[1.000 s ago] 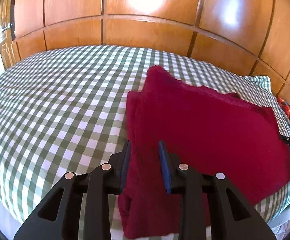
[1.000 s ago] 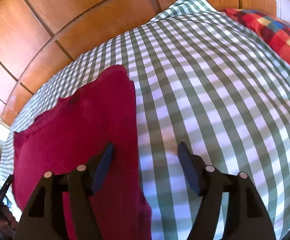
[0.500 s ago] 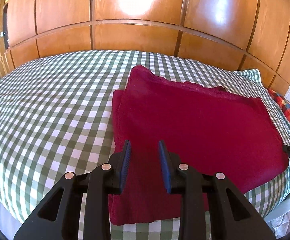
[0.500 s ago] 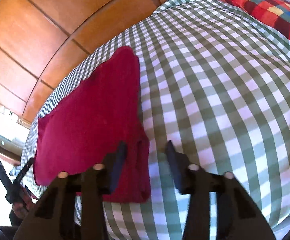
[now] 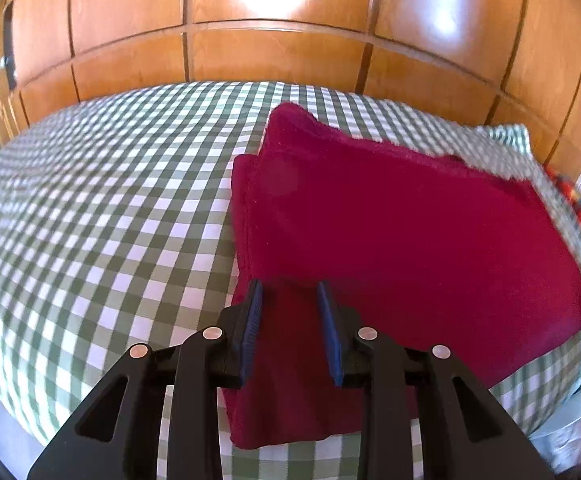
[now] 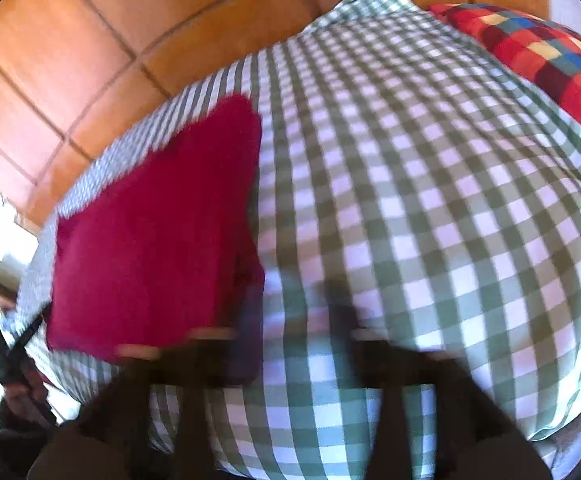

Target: Fold small clothes

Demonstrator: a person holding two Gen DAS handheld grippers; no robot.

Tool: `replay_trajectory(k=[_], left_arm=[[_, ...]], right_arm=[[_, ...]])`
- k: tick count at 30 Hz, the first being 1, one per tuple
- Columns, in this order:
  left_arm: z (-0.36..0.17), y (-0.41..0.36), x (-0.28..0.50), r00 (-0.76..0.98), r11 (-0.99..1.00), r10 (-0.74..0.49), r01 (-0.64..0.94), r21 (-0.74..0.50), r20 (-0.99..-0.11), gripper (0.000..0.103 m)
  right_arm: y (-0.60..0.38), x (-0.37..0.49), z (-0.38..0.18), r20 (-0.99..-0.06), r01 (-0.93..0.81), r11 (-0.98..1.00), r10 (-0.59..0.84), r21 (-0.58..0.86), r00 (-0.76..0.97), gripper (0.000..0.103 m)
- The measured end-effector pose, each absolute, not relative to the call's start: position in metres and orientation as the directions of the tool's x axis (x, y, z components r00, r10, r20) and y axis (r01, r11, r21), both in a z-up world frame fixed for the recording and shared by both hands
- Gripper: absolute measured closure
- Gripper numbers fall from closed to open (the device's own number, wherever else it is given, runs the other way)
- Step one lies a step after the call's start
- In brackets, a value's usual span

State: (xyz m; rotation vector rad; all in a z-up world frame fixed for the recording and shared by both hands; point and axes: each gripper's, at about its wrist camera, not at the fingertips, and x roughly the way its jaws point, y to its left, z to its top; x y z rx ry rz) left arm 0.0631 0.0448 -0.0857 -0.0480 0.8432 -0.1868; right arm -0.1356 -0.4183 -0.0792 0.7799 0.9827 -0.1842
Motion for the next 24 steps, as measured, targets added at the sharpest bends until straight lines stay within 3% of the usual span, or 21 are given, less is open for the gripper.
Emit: replay_trajectory(k=[10, 24], left_arm=[[-0.072, 0.014, 0.059, 0.681, 0.978, -0.126, 0.209, 0.027, -0.721, 0.076], [-0.078, -0.012, 0.064, 0.664, 0.958, -0.144, 0.279, 0.064, -0.733, 0.075]], right_arm=[[-0.430, -0.092, -0.105, -0.683, 0.425, 0.567, 0.387, 0.706, 0.620, 0.027], [-0.426, -0.053, -0.124, -0.635, 0.346, 0.556, 0.493, 0.756, 0.595, 0.026]])
